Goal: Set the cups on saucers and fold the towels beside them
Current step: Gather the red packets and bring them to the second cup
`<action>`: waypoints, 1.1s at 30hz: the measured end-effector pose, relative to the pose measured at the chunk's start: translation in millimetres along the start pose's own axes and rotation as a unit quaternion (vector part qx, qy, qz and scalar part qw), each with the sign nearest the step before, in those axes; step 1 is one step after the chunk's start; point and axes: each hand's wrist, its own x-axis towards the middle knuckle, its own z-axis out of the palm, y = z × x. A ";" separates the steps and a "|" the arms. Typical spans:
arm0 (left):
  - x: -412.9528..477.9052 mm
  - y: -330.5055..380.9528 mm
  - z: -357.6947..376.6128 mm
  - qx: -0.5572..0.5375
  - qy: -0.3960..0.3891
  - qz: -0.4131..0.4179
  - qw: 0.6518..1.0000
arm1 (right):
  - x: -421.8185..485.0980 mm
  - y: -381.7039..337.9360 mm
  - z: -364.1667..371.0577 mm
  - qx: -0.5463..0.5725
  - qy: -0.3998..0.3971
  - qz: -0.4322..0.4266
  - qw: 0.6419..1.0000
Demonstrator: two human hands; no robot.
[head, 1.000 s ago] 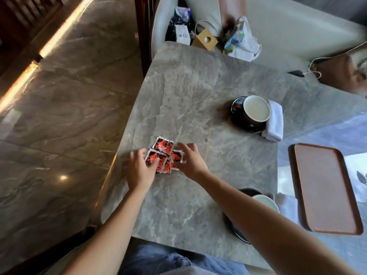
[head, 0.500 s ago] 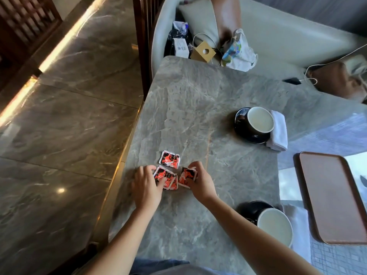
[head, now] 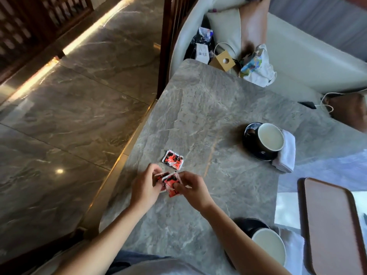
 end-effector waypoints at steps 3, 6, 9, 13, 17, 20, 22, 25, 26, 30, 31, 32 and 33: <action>1.2 13.9 -1.4 -0.294 -0.034 -0.174 0.939 | 1.9 -1.0 6.7 0.009 0.026 0.003 1.000; -5.7 17.7 -4.0 -0.439 -0.082 -0.311 0.839 | 2.8 -2.2 15.1 -0.017 0.056 -0.004 0.998; -11.8 13.6 -12.1 -0.488 -0.171 -0.344 0.784 | 4.9 -5.1 21.7 -0.085 0.071 -0.024 0.994; -12.8 8.3 -11.6 -0.491 -0.113 -0.300 0.810 | 10.5 -11.1 27.2 -0.122 0.016 -0.046 0.991; -6.5 -2.5 -22.8 -0.517 -0.051 -0.314 0.795 | 12.7 0.7 21.0 -0.199 -0.006 -0.021 0.980; -4.8 -11.0 -30.8 -0.535 -0.047 -0.323 0.779 | 6.4 17.2 17.6 -0.368 -0.008 -0.016 0.929; -5.1 -15.1 -29.5 -0.540 -0.046 -0.342 0.768 | 3.0 21.8 20.6 -0.373 0.006 -0.019 0.927; -6.9 -15.5 -24.7 -0.523 -0.040 -0.365 0.769 | 5.6 20.4 20.4 -0.286 0.051 0.018 0.957; -7.2 -14.4 -23.1 -0.520 -0.031 -0.368 0.770 | 6.4 19.8 18.7 -0.235 0.074 0.024 0.969; -5.3 -6.8 -20.1 -0.528 -0.009 -0.367 0.766 | 3.0 5.1 18.0 -0.038 0.117 0.010 0.992; -5.3 -4.3 -19.7 -0.534 -0.017 -0.358 0.766 | 3.1 0.4 21.5 -0.011 0.101 0.003 0.995; -6.1 -0.8 -19.1 -0.536 -0.033 -0.346 0.770 | 3.3 -3.9 26.2 0.002 0.080 0.000 0.997; -7.1 2.3 -17.7 -0.530 -0.049 -0.335 0.778 | 4.2 -8.8 31.9 0.002 0.059 0.001 0.998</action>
